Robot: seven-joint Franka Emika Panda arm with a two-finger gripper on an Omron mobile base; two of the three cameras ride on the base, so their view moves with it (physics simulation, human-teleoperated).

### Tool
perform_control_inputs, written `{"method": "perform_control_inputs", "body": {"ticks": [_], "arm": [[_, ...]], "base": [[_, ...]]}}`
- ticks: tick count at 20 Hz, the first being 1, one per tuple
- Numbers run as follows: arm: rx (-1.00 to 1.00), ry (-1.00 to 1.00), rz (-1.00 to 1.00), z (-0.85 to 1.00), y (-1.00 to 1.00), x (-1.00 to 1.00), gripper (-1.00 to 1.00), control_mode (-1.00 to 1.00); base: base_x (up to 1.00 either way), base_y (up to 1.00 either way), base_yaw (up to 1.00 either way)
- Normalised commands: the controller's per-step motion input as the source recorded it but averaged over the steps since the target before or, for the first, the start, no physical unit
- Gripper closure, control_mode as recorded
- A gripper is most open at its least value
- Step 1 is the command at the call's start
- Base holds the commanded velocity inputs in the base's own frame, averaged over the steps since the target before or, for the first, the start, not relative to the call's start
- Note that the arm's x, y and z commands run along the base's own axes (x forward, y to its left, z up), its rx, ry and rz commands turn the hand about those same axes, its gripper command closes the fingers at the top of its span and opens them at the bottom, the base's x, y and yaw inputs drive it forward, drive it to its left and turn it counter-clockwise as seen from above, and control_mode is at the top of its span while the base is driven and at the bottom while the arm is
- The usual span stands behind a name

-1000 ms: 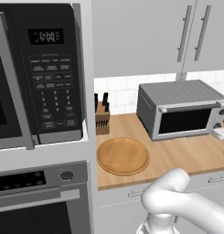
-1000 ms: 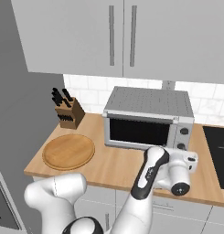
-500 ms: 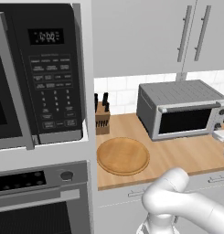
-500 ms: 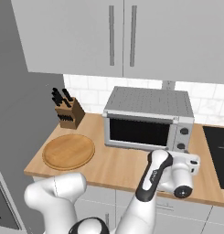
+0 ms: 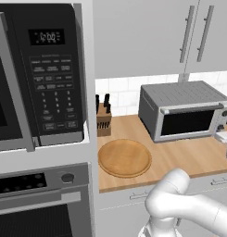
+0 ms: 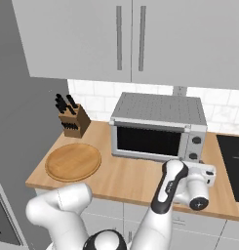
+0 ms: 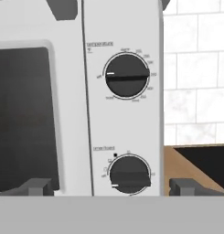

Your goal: Pick up the kebab skewer and baguette bread, and place them inside the toaster oven. Close the toaster oven door and start by setting the timer.

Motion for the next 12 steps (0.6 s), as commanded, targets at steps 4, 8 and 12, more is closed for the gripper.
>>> {"method": "perform_control_inputs", "body": {"ticks": [4, 8, 12], "arm": [[0.0, 0.0, 0.0, -0.11, -0.05, 0.19, -1.0, -1.0], [0.0, 0.0, 0.0, -0.09, -0.08, 0.16, -1.0, -1.0], [0.0, 0.0, 0.0, -0.03, -0.1, 0.16, -1.0, -1.0]], "base": [[0.0, 0.0, 0.0], [0.0, 0.0, 0.0], [0.0, 0.0, 0.0]]}}
